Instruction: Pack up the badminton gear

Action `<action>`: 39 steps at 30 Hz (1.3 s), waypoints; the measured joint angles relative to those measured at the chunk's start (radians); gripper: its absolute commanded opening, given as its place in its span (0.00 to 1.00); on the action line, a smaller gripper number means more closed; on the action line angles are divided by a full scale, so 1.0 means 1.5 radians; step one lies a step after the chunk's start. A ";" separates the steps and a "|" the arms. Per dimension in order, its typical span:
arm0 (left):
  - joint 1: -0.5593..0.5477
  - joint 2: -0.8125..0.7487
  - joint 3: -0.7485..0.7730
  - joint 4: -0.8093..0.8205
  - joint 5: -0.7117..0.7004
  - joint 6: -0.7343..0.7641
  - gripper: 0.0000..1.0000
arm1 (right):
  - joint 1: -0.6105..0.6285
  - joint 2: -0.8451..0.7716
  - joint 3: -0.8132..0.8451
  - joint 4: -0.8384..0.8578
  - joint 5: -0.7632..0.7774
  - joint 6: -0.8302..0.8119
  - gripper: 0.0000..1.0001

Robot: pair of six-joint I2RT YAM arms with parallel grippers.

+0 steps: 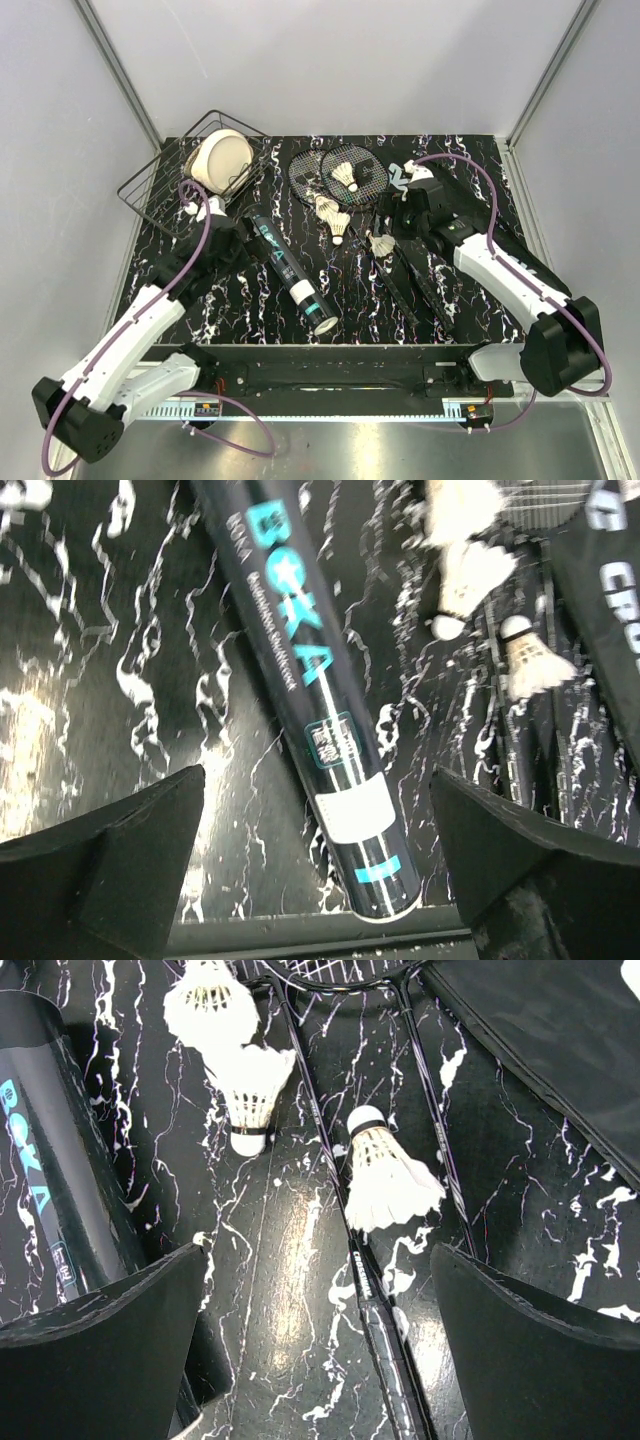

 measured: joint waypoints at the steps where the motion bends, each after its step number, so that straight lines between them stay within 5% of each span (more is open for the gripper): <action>1: 0.001 0.011 0.002 -0.015 0.003 -0.018 0.99 | 0.001 0.002 0.002 -0.001 0.000 0.003 1.00; 9: 0.020 0.243 0.074 -0.091 0.009 -0.137 0.99 | 0.001 -0.021 -0.013 -0.004 0.006 0.005 1.00; 25: 0.082 0.562 0.176 0.015 0.000 -0.215 0.98 | 0.001 -0.130 -0.081 0.001 0.007 -0.002 1.00; 33: 0.083 0.594 0.171 0.086 -0.036 -0.200 0.69 | 0.001 -0.130 -0.084 0.003 0.012 -0.002 1.00; 39: 0.075 0.511 0.084 0.162 -0.058 -0.118 0.60 | 0.001 -0.129 -0.097 0.008 -0.006 -0.002 1.00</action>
